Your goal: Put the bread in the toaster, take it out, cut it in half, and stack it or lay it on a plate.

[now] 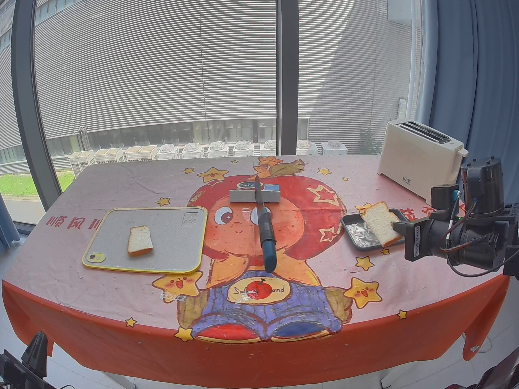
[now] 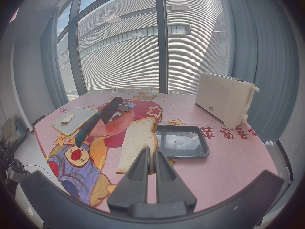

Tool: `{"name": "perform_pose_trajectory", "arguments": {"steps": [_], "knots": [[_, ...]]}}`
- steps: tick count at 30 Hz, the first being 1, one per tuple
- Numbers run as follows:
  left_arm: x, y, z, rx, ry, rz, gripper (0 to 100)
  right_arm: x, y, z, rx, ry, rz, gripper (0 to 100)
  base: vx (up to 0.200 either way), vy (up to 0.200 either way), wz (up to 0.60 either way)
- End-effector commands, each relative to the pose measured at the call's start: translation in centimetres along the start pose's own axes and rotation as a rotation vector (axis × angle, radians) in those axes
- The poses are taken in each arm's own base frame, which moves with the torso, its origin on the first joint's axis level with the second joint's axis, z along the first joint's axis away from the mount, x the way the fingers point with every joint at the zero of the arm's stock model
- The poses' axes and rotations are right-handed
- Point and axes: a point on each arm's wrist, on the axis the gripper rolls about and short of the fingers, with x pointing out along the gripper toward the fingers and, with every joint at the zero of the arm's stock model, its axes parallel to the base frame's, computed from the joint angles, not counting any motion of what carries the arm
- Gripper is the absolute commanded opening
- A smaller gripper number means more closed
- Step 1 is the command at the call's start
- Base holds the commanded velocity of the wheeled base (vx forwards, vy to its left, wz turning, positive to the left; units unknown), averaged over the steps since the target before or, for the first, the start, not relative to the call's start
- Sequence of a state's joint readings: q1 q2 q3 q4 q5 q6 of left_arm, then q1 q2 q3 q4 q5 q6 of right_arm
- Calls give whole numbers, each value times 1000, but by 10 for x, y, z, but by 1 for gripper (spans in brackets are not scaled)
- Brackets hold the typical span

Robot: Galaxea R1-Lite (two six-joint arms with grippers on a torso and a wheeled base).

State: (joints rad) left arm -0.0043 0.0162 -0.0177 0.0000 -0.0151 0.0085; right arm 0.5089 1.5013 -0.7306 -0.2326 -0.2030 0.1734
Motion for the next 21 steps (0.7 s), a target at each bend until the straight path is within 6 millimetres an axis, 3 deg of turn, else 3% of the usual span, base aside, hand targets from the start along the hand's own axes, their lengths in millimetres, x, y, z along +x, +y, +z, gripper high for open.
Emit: {"name": "perform_pose_trajectory", "arguments": {"steps": [1, 8, 13, 21], "knots": [[0, 0, -5, 1, 1, -1, 0, 1, 0, 2, 10, -4, 0, 0, 0, 0, 0], [0, 0, -5, 1, 1, -1, 0, 4, -2, 2, 21, 3, -2, 0, 0, 0, 0], [0, 0, -5, 1, 1, -1, 0, 20, -3, -2, 30, 62, 76, 0, 0, 0, 0], [0, 0, -5, 1, 1, -1, 0, 51, -5, 0, 87, 110, 46, 0, 0, 0, 0]]}}
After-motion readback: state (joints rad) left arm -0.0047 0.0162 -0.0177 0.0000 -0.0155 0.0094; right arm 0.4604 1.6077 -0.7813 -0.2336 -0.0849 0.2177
